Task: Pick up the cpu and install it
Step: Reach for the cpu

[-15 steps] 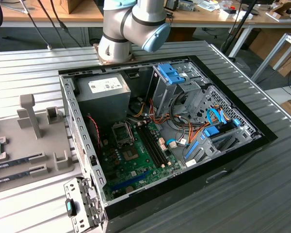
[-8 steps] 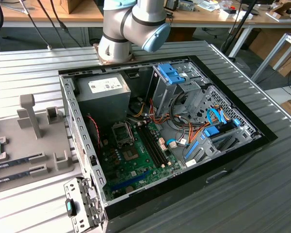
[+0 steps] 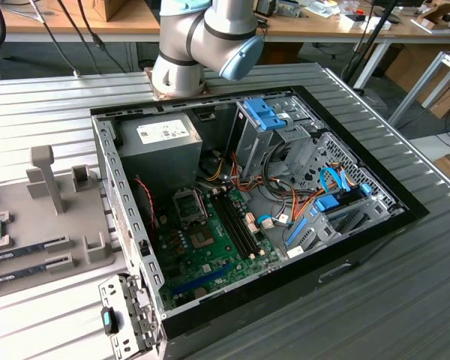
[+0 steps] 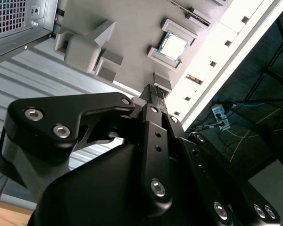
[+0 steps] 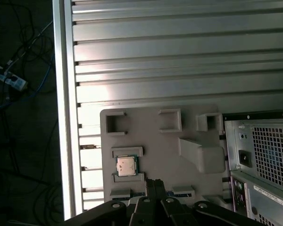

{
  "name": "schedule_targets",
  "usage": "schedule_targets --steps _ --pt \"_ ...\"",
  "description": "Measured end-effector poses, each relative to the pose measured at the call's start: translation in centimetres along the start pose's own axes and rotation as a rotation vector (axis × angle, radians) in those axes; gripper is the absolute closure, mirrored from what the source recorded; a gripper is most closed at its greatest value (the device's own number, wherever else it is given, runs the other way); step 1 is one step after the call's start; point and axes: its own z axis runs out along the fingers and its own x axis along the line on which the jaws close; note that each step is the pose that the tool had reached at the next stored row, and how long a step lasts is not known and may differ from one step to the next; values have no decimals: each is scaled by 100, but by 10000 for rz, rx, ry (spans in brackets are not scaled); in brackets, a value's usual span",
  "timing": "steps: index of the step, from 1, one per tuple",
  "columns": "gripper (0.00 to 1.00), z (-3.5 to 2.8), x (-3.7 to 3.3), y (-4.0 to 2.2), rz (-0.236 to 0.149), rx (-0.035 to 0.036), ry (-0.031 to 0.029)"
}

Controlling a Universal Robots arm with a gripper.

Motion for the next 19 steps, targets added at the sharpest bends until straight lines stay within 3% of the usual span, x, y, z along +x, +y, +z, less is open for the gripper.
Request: schedule_targets --steps 19 --pt "89 40 1 -6 0 1 1"
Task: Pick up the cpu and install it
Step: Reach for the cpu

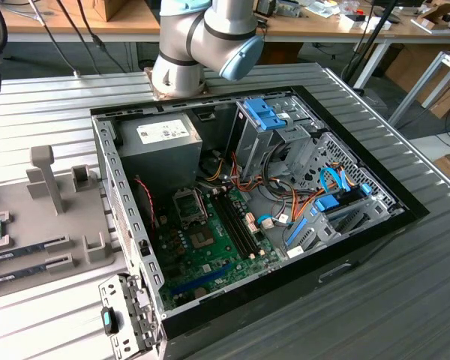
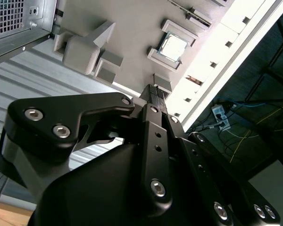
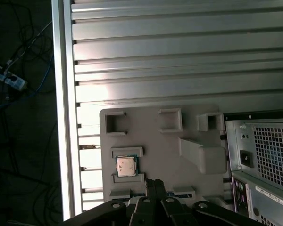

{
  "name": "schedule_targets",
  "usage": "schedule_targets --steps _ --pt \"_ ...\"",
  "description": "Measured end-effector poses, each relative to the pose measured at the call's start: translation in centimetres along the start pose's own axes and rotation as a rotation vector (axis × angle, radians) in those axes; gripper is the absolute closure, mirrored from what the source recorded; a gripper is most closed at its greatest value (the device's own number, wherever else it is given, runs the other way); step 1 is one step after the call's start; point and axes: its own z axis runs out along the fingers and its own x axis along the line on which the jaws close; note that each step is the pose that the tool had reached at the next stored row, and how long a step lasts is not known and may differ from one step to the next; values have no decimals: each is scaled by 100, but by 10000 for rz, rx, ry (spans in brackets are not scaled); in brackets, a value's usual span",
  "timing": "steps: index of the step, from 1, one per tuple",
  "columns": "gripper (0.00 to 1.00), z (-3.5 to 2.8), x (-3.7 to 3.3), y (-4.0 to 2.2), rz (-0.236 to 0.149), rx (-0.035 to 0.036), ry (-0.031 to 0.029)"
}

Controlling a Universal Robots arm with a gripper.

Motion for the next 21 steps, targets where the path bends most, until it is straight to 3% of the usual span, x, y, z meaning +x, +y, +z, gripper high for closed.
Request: schedule_targets --steps 21 --pt "89 49 1 -9 -1 -1 -1"
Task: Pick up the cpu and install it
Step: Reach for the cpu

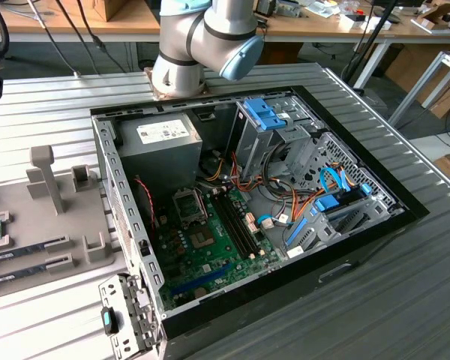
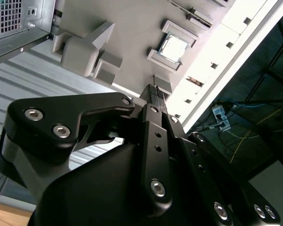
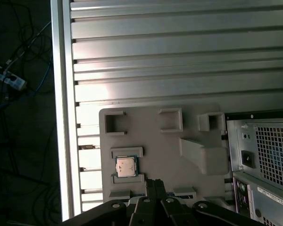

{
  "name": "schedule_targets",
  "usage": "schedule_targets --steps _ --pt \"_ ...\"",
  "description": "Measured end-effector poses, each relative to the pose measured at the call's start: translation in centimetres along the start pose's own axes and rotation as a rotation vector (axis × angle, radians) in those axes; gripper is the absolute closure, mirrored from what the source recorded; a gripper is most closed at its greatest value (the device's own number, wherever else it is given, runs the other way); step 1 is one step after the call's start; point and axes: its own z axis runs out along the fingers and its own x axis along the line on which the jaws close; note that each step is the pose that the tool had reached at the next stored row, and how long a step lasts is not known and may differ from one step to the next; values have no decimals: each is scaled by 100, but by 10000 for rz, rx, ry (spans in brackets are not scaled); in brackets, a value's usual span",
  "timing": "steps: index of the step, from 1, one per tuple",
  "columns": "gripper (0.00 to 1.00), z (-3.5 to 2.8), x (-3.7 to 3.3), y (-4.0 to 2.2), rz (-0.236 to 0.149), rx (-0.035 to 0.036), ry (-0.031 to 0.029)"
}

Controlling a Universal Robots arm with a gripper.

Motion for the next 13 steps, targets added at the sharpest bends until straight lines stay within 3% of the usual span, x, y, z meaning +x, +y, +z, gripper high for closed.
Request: schedule_targets --steps 13 --pt "89 44 -3 -96 -48 -1 3"
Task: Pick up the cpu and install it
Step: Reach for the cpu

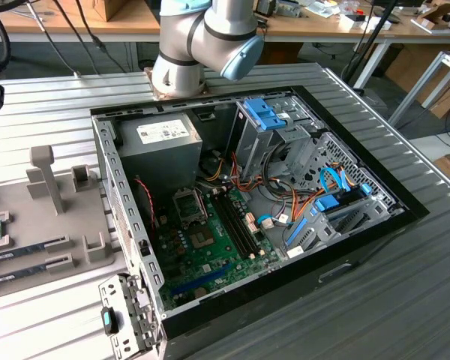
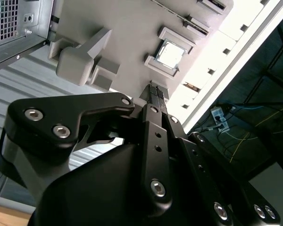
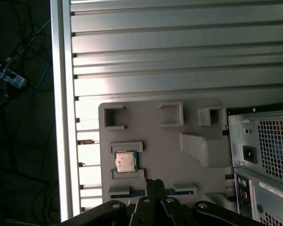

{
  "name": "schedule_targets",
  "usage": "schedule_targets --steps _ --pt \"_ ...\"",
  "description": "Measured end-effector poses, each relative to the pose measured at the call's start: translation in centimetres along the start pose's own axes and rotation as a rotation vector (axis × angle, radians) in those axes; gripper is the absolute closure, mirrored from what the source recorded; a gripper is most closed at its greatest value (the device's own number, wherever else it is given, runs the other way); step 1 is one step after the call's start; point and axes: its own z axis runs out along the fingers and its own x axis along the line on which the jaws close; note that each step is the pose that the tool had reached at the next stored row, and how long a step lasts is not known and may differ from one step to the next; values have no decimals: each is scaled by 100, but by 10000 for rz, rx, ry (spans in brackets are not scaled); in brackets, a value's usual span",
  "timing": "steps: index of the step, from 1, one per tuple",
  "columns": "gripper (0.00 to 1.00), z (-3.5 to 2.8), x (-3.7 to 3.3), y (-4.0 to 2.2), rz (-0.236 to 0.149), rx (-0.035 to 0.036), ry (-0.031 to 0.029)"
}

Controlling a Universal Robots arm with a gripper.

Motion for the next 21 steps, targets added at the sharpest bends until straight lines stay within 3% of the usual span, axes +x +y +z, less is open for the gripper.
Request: schedule_targets --steps 21 --pt "89 28 -2 -39 0 0 0"
